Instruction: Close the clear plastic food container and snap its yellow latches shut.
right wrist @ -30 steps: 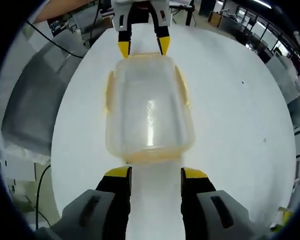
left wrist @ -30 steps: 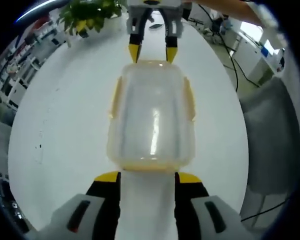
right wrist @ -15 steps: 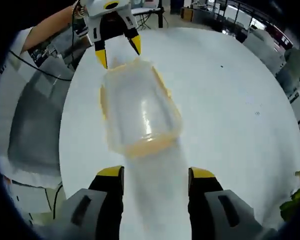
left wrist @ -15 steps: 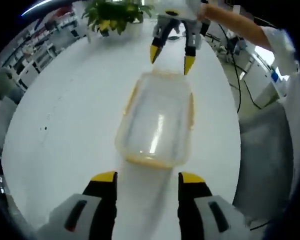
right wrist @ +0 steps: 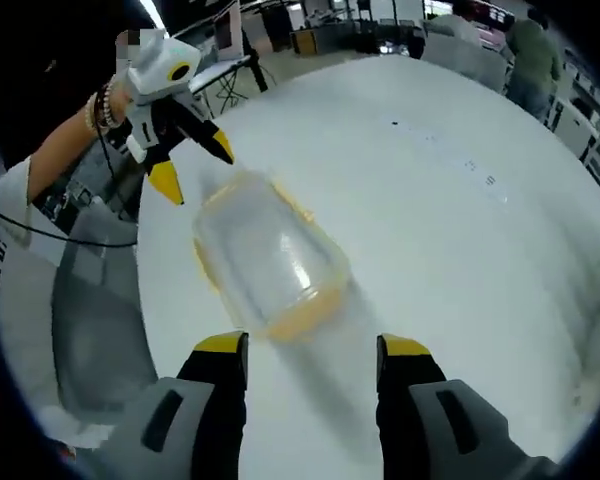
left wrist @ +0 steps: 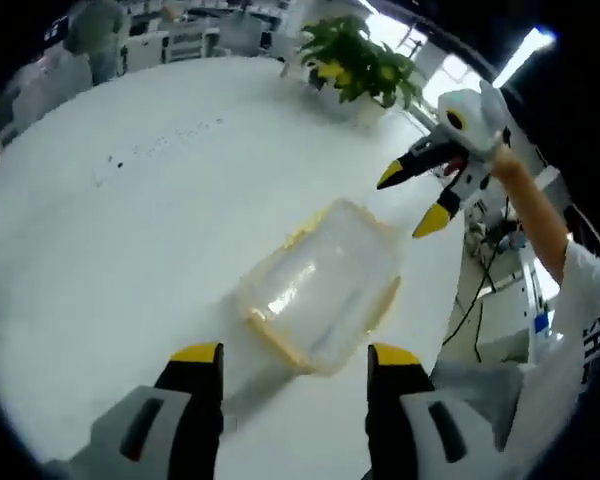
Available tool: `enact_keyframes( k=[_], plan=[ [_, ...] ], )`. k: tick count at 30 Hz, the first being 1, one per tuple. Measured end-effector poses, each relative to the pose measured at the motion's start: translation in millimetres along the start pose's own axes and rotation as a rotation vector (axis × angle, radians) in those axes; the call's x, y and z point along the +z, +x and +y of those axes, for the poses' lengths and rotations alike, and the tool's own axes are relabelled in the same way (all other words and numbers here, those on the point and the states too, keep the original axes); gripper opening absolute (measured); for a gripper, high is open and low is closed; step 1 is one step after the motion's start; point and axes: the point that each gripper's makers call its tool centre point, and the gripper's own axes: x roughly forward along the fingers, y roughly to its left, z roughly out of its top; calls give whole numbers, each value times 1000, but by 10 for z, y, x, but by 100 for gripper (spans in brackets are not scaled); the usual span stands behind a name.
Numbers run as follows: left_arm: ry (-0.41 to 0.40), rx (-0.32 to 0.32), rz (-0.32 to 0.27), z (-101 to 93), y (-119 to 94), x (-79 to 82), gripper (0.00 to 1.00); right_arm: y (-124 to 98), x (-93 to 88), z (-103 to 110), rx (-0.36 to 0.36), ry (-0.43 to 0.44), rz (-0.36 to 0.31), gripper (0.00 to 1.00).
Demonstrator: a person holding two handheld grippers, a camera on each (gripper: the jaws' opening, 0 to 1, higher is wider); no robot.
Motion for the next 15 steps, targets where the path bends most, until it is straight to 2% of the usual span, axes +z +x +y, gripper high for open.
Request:
enact_keyframes(
  k=[2,3,5,7,8,11,13,15],
  plan=[
    [-51,24,-7,41,7,-1,54,-10,12,0,-1,50,-10,47],
    [-107,24,-13,36,15,-2,53,-21,15,26,14,123,-13,45],
    [-223,-11,-33,-23,28,13,53,-24,106,153,103,193,-68,47],
    [-309,-69,-36,-114,33,21,53,-22,152,198,140,275,-97,54],
    [-315,-78,-40,-125,35,27,53,-18,169,205,150,305,-106,54],
    [-417,-76,-60,-115,67,50,55,13,201,176,152,412,-125,51],
    [-457,-65,-48,-98,82,35,58,51,169,101,122,467,-114,51],
    [-449,-70,-45,-106,98,43,59,77,164,55,106,509,-120,50]
  ],
)
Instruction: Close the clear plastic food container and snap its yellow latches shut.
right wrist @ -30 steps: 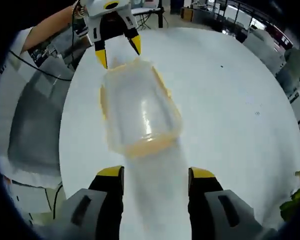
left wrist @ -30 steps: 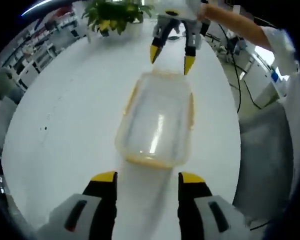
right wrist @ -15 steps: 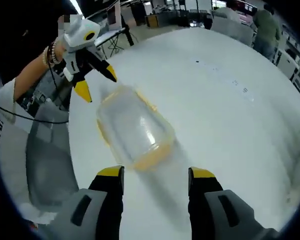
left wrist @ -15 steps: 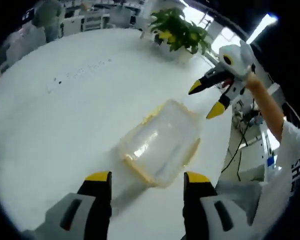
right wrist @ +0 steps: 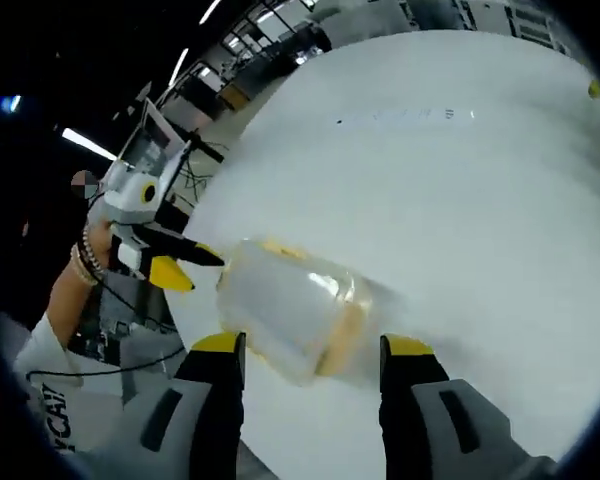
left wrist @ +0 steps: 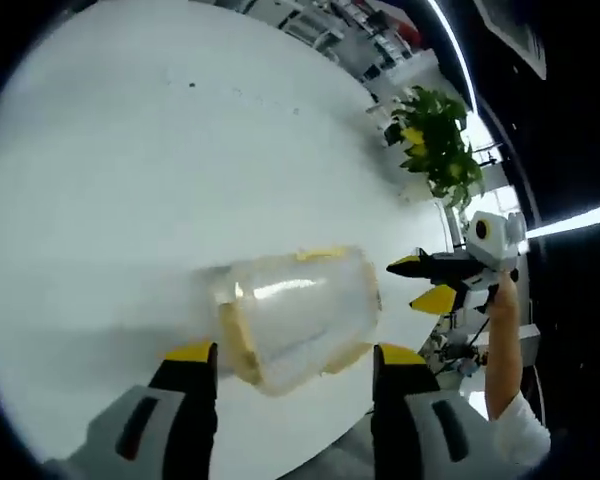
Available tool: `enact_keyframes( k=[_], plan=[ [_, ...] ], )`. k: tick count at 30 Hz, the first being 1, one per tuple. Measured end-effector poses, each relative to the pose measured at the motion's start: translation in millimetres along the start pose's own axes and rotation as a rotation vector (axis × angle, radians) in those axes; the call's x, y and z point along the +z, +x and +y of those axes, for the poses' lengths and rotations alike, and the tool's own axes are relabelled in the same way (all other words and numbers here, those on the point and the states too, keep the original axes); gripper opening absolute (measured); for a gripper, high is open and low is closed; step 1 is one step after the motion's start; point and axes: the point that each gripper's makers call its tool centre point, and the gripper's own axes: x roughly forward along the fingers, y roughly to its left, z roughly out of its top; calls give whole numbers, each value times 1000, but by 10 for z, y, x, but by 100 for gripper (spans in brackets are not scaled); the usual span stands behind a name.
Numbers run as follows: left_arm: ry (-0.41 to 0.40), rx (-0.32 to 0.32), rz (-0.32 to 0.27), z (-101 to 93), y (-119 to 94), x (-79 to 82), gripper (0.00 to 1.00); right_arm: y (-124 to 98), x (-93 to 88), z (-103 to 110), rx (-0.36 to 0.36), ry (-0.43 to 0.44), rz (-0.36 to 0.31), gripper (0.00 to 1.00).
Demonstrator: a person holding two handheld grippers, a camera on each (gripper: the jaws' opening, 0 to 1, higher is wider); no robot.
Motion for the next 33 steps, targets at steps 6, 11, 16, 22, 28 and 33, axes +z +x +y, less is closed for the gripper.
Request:
enact_keyframes(
  k=[6,11,16,22,28,33],
  plan=[
    [-16,50,13,42,91,-12,61,79,-45,-67,-11,95,3,46],
    [-4,73,27,32,180,-25,60,164,-127,-30,-17,91,35,42],
    [25,79,58,26,243,-54,58,235,-178,-23,-35,68,64,36],
    [42,102,65,67,237,-36,55,262,-142,-93,-55,46,73,27],
    [65,138,69,132,236,-30,47,273,-96,-122,-65,31,76,26],
    [79,159,75,159,246,-30,44,275,-93,-130,-71,23,76,26]
  ],
)
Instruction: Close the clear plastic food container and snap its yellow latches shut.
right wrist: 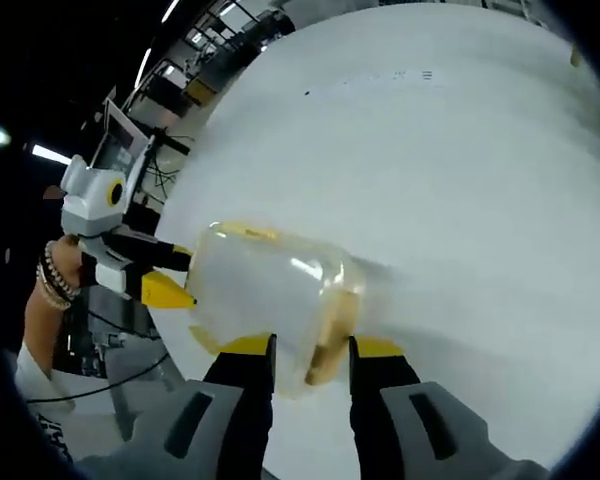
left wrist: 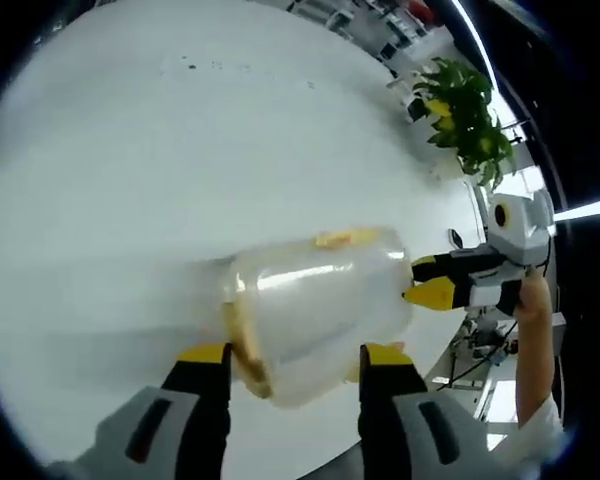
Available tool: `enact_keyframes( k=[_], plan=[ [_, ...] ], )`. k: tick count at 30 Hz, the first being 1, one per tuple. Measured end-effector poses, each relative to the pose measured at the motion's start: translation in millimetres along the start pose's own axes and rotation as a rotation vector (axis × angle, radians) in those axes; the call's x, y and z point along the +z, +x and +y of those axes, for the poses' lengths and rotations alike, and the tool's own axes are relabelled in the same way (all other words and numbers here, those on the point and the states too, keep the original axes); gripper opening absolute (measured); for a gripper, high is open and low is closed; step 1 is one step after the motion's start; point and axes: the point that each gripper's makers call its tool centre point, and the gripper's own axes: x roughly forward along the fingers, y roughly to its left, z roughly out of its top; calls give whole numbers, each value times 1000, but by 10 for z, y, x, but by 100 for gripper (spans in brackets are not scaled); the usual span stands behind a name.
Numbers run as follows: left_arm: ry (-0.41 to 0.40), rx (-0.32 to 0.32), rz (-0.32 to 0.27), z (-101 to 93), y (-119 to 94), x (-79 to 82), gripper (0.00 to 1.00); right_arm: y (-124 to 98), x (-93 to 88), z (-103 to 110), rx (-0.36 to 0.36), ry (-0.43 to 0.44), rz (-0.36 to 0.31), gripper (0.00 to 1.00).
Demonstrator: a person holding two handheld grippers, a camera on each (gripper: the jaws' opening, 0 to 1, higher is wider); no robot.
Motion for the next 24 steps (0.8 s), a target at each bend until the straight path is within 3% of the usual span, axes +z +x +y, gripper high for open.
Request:
enact_keyframes(
  k=[4,24],
  plan=[
    [32,44,5,80,4,-12,33,0,3,-3,-4,-14,-1,25],
    [13,38,-9,69,19,-5,32,11,-18,17,-12,-29,11,24]
  ],
)
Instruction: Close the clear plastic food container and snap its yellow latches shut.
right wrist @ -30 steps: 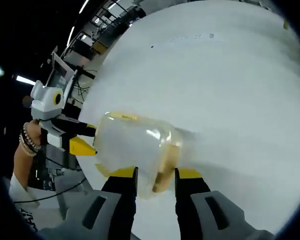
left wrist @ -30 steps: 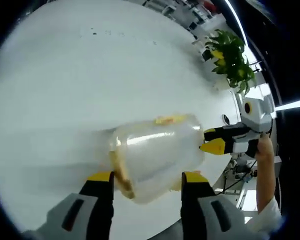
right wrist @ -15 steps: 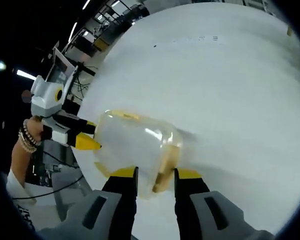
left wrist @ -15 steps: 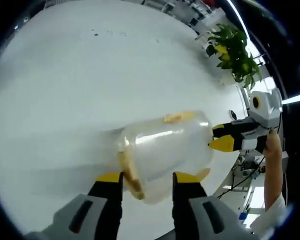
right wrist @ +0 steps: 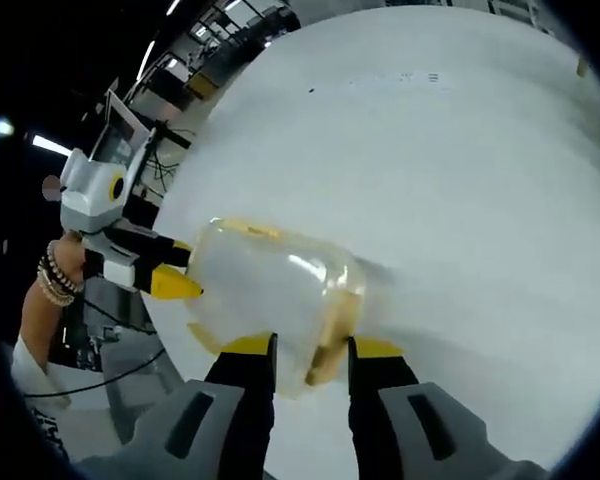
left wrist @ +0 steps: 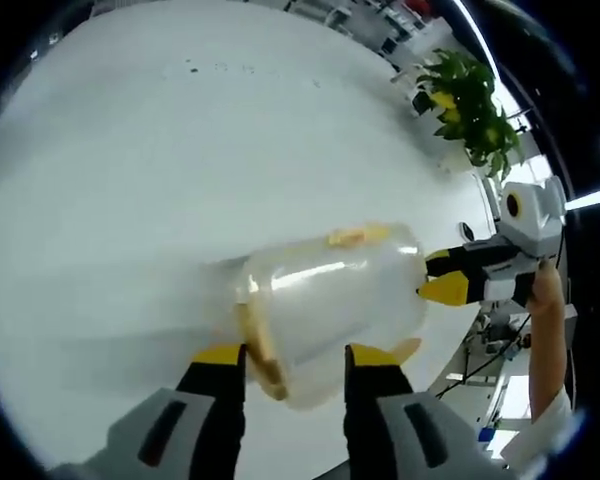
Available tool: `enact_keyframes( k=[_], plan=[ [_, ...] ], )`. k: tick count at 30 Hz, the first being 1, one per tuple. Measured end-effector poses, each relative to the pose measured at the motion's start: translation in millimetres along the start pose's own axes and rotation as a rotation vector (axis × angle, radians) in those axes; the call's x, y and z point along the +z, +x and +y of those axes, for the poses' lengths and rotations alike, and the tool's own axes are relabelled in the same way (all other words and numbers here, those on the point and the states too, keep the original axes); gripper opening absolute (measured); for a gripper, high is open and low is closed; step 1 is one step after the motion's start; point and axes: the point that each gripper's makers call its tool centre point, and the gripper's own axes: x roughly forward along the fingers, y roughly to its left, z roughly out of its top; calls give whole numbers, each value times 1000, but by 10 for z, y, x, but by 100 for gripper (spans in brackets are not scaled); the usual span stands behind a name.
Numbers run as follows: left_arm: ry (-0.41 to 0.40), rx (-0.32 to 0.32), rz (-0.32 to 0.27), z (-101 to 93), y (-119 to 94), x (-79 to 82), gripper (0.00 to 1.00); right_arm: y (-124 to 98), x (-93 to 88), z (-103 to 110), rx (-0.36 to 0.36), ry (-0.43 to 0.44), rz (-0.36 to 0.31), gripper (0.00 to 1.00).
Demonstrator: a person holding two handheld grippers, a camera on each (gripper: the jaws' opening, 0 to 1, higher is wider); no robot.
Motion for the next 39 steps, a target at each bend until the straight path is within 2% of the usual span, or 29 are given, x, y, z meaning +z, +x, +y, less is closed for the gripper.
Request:
enact_keyframes(
  k=[15,22,39],
  plan=[
    [6,-27,-5,-8,10,-2,30,6,-9,18,-3,-6,14,23],
    [-38,-61,-19,-7,31,29,26,23,-11,27,0,-1,16,23],
    [-27,-59,-18,-23,26,-39,27,30,-2,29,2,9,16,23]
  ],
)
